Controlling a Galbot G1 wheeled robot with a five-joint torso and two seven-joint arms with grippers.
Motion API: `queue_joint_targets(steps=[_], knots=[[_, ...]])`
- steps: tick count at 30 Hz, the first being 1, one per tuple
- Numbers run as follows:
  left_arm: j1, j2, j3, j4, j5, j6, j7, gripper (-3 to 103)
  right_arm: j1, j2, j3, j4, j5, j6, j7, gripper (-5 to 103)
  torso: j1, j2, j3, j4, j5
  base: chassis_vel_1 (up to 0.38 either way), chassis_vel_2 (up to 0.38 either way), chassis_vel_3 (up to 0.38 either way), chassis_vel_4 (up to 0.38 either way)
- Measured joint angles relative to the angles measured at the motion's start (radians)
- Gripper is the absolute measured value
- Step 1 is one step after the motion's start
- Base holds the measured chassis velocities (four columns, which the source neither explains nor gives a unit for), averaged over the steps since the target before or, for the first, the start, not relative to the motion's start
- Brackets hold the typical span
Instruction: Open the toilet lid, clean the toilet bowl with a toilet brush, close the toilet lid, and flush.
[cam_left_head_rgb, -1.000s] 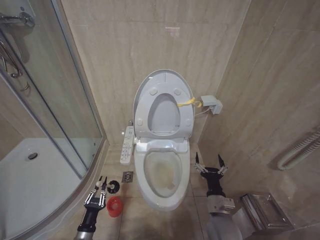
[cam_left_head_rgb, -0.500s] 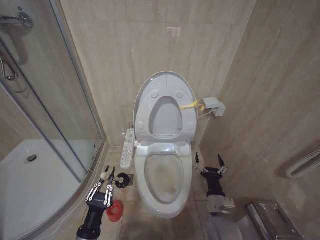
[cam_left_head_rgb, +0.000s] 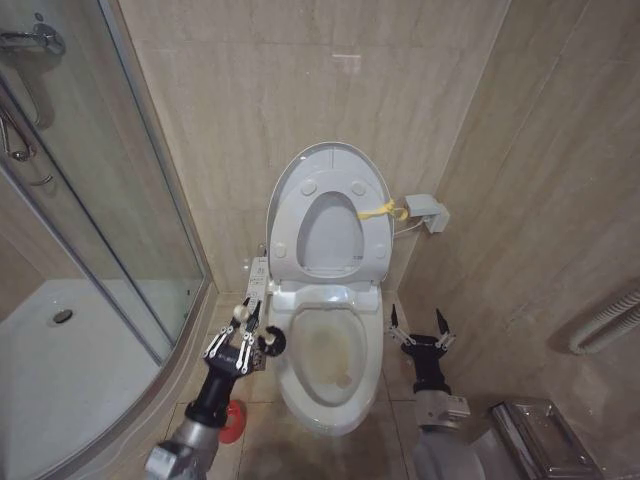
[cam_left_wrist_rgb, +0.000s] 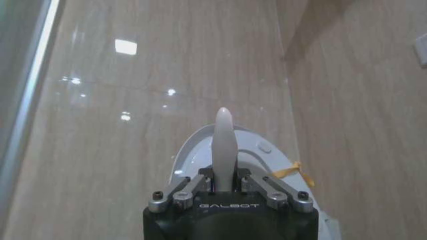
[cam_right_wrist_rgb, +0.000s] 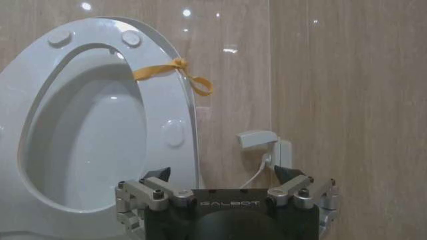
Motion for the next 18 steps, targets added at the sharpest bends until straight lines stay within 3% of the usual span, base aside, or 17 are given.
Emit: queue_joint_targets(steps=[8,18], knots=[[-0.136,0.052,0.134,0.111,-0.076,0.001,0.030,19,0.000,0.000,0.000,0.000,0.000,0.000,0.000,100,0.000,0.000,0.000,0.0002,0.0000,0.000,0.000,0.000,0.000],[-0.329,0.055,0.305,0.329,-0.096,-0.016,0.031,19,0.000,0.000,0.000,0.000,0.000,0.000,0.000,100,0.000,0.000,0.000,0.0002,0.0000,0.000,0.000,0.000,0.000]])
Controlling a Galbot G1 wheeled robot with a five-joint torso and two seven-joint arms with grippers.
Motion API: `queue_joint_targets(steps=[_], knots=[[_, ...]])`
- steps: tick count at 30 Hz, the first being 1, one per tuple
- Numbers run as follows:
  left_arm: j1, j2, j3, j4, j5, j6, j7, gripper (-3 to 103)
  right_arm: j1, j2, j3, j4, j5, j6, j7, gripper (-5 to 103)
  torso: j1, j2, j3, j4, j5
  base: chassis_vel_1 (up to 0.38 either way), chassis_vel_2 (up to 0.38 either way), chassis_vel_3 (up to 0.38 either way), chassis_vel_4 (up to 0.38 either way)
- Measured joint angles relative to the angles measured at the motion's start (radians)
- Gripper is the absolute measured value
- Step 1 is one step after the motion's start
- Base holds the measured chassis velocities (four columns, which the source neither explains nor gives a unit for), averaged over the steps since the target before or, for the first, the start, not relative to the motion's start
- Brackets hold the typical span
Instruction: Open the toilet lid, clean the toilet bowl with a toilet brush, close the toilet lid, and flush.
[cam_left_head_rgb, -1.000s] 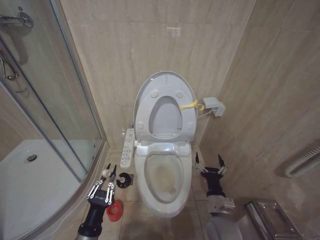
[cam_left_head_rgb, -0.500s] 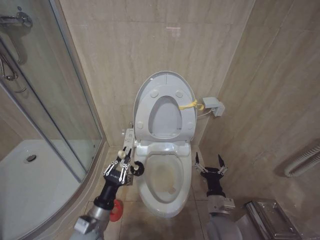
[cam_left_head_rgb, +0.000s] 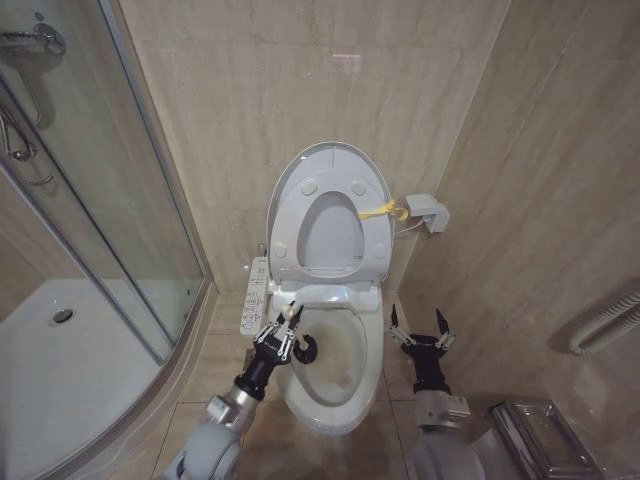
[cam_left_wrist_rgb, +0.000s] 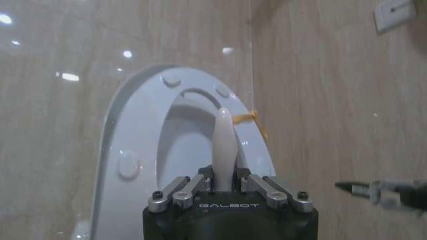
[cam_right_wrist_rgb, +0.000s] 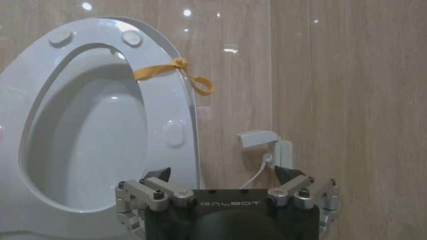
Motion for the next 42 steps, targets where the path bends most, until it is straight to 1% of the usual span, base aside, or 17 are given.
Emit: queue_joint_targets(steps=[2,3,5,6,9,10,12,13,16,17,20,21,24,27,33,40,42], knots=[[-0.067,-0.003,0.040,0.066,-0.011,-0.001,0.000,19,0.000,0.000,0.000,0.000,0.000,0.000,0.000,100,0.000,0.000,0.000,-0.0003,0.0001,0.000,0.000,0.000,0.000],[-0.067,-0.003,0.040,0.066,-0.011,-0.001,0.000,19,0.000,0.000,0.000,0.000,0.000,0.000,0.000,100,0.000,0.000,0.000,-0.0003,0.0001,0.000,0.000,0.000,0.000],[-0.128,-0.021,0.075,0.139,-0.018,-0.007,0.001,19,0.000,0.000,0.000,0.000,0.000,0.000,0.000,100,0.000,0.000,0.000,-0.0001,0.0000,0.000,0.000,0.000,0.000],[-0.128,-0.021,0.075,0.139,-0.018,-0.007,0.001,19,0.000,0.000,0.000,0.000,0.000,0.000,0.000,100,0.000,0.000,0.000,-0.0001,0.0000,0.000,0.000,0.000,0.000],[-0.209,-0.068,0.127,0.259,-0.019,-0.029,0.010,19,0.000,0.000,0.000,0.000,0.000,0.000,0.000,100,0.000,0.000,0.000,-0.0004,0.0001,0.000,0.000,0.000,0.000],[-0.209,-0.068,0.127,0.259,-0.019,-0.029,0.010,19,0.000,0.000,0.000,0.000,0.000,0.000,0.000,100,0.000,0.000,0.000,-0.0004,0.0001,0.000,0.000,0.000,0.000],[-0.241,-0.094,0.155,0.322,-0.020,-0.040,0.018,19,0.000,0.000,0.000,0.000,0.000,0.000,0.000,100,0.000,0.000,0.000,-0.0002,0.0002,0.000,0.000,0.000,0.000],[-0.241,-0.094,0.155,0.322,-0.020,-0.040,0.018,19,0.000,0.000,0.000,0.000,0.000,0.000,0.000,100,0.000,0.000,0.000,-0.0002,0.0002,0.000,0.000,0.000,0.000],[-0.282,-0.132,0.211,0.424,-0.019,-0.062,0.031,19,0.000,0.000,0.000,0.000,0.000,0.000,0.000,100,0.000,0.000,0.000,-0.0002,0.0001,0.000,0.000,0.000,0.000],[-0.282,-0.132,0.211,0.424,-0.019,-0.062,0.031,19,0.000,0.000,0.000,0.000,0.000,0.000,0.000,100,0.000,0.000,0.000,-0.0002,0.0001,0.000,0.000,0.000,0.000],[-0.296,-0.150,0.245,0.485,-0.017,-0.077,0.038,19,0.000,0.000,0.000,0.000,0.000,0.000,0.000,100,0.000,0.000,0.000,-0.0002,0.0002,0.000,0.000,0.000,0.000],[-0.296,-0.150,0.245,0.485,-0.017,-0.077,0.038,19,0.000,0.000,0.000,0.000,0.000,0.000,0.000,100,0.000,0.000,0.000,-0.0002,0.0002,0.000,0.000,0.000,0.000],[-0.303,-0.161,0.270,0.542,-0.007,-0.093,0.047,19,0.000,0.000,0.000,0.000,0.000,0.000,0.000,100,0.000,0.000,0.000,-0.0002,0.0002,0.000,0.000,0.000,0.000],[-0.306,-0.165,0.277,0.570,0.002,-0.101,0.053,19,0.000,0.000,0.000,0.000,0.000,0.000,0.000,100,0.000,0.000,0.000,-0.0002,0.0001,0.000,0.000,0.000,0.000],[-0.313,-0.173,0.270,0.622,0.012,-0.113,0.062,19,0.000,0.000,0.000,0.000,0.000,0.000,0.000,100,0.000,0.000,0.000,-0.0002,0.0001,0.000,0.000,0.000,0.000],[-0.317,-0.175,0.260,0.634,0.014,-0.117,0.063,19,0.000,0.000,0.000,0.000,0.000,0.000,0.000,100,0.000,0.000,0.000,-0.0003,0.0001,0.000,0.000,0.000,0.000],[-0.315,-0.175,0.255,0.609,0.015,-0.116,0.062,19,0.000,0.000,0.000,0.000,0.000,0.000,0.000,100,0.000,0.000,0.000,-0.0001,0.0001,0.000,0.000,0.000,0.000]])
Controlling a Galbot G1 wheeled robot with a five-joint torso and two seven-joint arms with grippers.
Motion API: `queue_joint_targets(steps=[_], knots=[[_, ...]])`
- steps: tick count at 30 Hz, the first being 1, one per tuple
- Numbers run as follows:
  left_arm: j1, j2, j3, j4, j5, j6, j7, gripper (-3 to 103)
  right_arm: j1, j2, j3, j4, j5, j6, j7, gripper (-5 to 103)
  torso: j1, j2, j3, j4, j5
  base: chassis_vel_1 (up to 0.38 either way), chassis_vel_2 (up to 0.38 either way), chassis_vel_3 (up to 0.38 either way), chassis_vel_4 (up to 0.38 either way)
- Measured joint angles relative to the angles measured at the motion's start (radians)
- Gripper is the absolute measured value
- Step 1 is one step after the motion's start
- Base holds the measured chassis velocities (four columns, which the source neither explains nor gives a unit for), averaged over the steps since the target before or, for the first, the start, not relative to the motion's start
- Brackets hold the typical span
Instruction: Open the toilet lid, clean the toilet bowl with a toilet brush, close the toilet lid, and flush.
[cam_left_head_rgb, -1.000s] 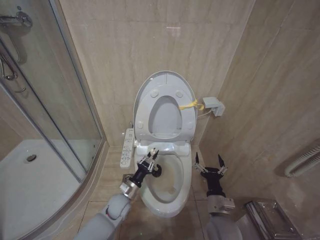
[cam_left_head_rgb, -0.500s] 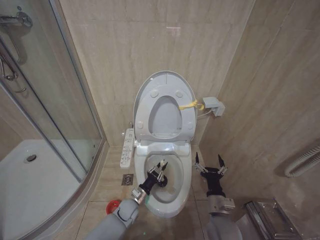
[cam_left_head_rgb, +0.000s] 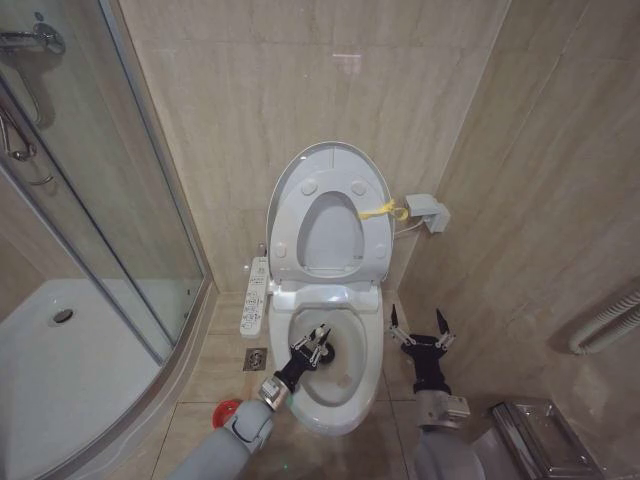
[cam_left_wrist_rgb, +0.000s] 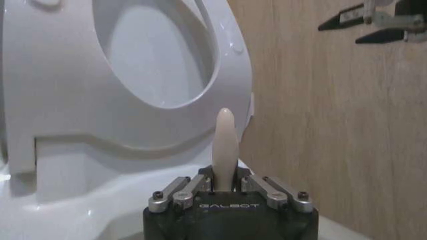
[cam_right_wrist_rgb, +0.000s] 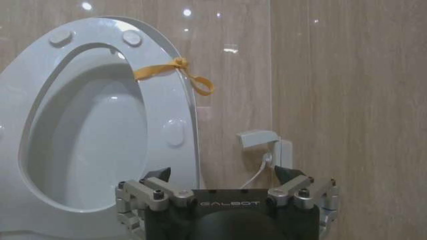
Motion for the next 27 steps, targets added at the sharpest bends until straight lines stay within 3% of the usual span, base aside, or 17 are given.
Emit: queue_joint_targets(steps=[10,17,21,27], knots=[[0.058,0.013,0.010,-0.220,-0.001,0.044,-0.014,19,0.000,0.000,0.000,0.000,0.000,0.000,0.000,100,0.000,0.000,0.000,-0.0001,-0.0001,0.000,0.000,0.000,0.000],[0.120,0.021,0.030,-0.313,0.019,0.054,-0.020,19,0.000,0.000,0.000,0.000,0.000,0.000,0.000,100,0.000,0.000,0.000,0.0000,0.0000,0.000,0.000,0.000,0.000],[0.134,0.019,0.034,-0.313,0.026,0.053,-0.018,19,0.000,0.000,0.000,0.000,0.000,0.000,0.000,100,0.000,0.000,0.000,0.0000,0.0000,0.000,0.000,0.000,0.000],[0.112,0.018,0.009,-0.206,0.036,0.029,-0.006,19,0.000,0.000,0.000,0.000,0.000,0.000,0.000,100,0.000,0.000,0.000,-0.0001,-0.0003,0.000,0.000,0.000,0.000]])
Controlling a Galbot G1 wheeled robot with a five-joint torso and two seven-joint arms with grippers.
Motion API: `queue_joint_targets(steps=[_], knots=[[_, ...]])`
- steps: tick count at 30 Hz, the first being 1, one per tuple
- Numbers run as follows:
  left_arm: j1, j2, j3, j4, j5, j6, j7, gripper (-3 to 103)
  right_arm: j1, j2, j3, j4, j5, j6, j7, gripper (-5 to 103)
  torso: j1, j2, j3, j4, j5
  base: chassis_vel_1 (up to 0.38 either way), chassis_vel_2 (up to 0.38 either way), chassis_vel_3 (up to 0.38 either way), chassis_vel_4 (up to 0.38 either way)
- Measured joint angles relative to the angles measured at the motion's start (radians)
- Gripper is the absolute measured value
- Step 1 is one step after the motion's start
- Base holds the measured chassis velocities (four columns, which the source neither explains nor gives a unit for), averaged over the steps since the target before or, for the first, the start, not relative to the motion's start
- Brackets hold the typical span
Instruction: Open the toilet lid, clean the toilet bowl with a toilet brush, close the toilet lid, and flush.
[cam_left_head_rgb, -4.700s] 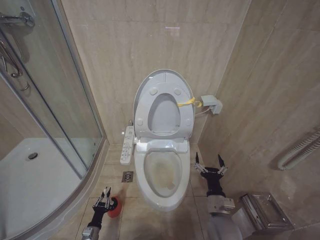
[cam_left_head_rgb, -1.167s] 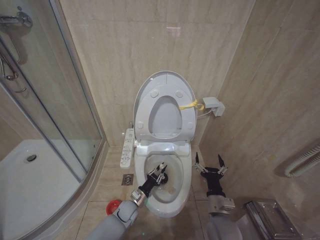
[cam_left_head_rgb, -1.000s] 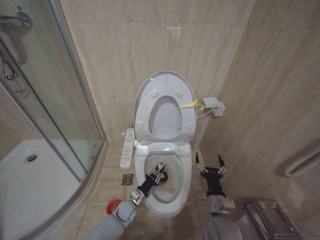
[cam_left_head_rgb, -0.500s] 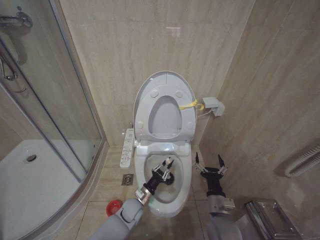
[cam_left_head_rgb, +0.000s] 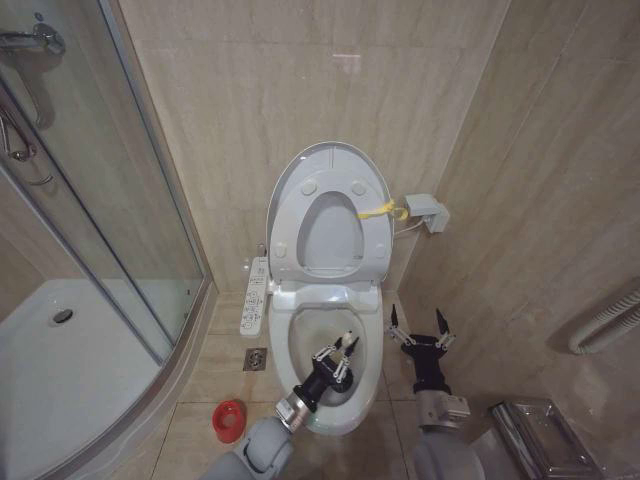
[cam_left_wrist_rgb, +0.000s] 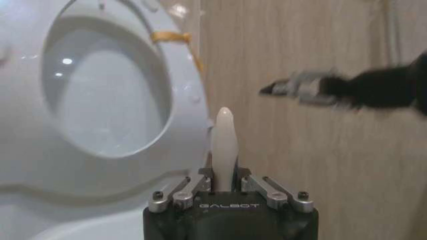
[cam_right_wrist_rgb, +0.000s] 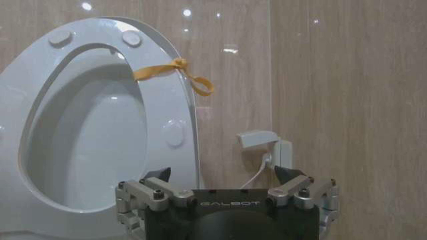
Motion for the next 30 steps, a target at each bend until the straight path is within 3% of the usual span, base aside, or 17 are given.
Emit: queue_joint_targets(steps=[4,8,15,20,30], knots=[[-0.029,-0.008,-0.044,0.091,0.029,-0.023,0.005,19,0.000,0.000,0.000,0.000,0.000,0.000,0.000,100,0.000,0.000,0.000,0.0001,0.0001,0.000,0.000,0.000,0.000],[-0.040,-0.006,-0.054,0.094,0.026,-0.027,0.004,19,0.000,0.000,0.000,0.000,0.000,0.000,0.000,100,0.000,0.000,0.000,0.0000,0.0001,0.000,0.000,0.000,0.000],[-0.004,0.009,0.002,-0.091,-0.012,-0.007,0.004,19,0.000,0.000,0.000,0.000,0.000,0.000,0.000,100,0.000,0.000,0.000,-0.0002,0.0002,0.000,0.000,0.000,0.000],[0.024,0.012,0.031,-0.139,-0.013,-0.002,0.006,19,0.000,0.000,0.000,0.000,0.000,0.000,0.000,100,0.000,0.000,0.000,0.0000,0.0002,0.000,0.000,0.000,0.000],[-0.021,0.001,-0.011,0.047,-0.013,-0.033,0.022,19,0.000,0.000,0.000,0.000,0.000,0.000,0.000,100,0.000,0.000,0.000,0.0000,0.0002,0.000,0.000,0.000,0.000]])
